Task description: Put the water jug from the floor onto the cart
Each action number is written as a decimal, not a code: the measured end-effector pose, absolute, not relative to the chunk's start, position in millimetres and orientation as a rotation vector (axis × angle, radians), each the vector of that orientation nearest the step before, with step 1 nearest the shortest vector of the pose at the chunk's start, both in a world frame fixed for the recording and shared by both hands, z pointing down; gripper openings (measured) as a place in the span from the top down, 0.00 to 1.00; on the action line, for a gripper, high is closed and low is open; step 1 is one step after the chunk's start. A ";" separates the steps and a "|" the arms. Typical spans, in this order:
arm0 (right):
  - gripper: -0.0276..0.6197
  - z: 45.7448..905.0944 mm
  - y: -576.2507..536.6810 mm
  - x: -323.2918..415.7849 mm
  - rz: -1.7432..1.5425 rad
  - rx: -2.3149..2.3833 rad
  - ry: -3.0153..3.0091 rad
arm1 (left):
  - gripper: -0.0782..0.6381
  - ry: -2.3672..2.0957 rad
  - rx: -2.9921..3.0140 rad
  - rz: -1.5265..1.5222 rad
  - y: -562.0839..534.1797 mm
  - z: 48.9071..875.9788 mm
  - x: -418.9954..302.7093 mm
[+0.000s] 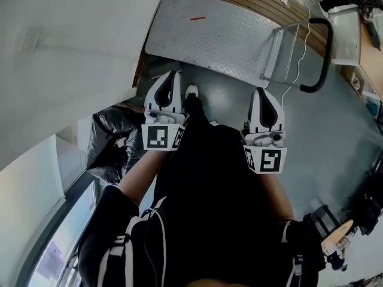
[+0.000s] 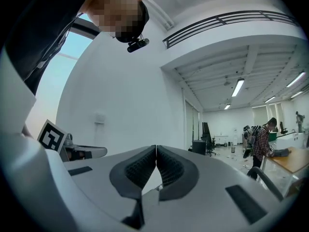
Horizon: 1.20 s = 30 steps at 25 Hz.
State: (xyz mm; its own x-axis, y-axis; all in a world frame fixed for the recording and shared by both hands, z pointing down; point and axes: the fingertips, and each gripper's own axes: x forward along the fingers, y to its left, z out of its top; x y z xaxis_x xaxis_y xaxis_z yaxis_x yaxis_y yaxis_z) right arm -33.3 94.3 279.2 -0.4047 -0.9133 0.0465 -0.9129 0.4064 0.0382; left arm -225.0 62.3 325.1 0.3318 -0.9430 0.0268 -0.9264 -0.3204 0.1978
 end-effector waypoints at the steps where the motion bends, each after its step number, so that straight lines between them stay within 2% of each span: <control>1: 0.93 278.9 87.0 -37.3 -0.009 1.688 -2.582 | 0.87 -1.703 2.421 -0.143 55.4 325.4 -227.0; 11: 0.93 298.3 44.3 -49.0 0.116 1.711 -2.622 | 0.87 -1.703 2.350 -0.038 19.7 362.0 -252.7; 18: 0.93 291.6 8.8 -34.2 0.051 1.704 -2.621 | 0.87 -1.813 2.243 0.022 23.0 378.9 -273.3; 26: 0.93 280.9 21.4 -78.5 0.120 1.519 -2.738 | 0.87 -1.786 2.150 0.095 49.1 416.0 -291.4; 30: 0.93 276.2 23.1 -96.1 0.097 1.427 -2.772 | 0.87 -1.752 2.019 0.160 59.2 465.7 -305.2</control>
State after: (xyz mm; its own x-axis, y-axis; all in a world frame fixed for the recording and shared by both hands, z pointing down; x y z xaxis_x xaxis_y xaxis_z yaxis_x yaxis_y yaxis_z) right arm -96.1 23.1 276.2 -0.5814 -0.8122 0.0481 -0.8136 0.5797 -0.0448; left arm -305.2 59.2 465.7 0.1824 -0.9077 0.3779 -0.9612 -0.0838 0.2627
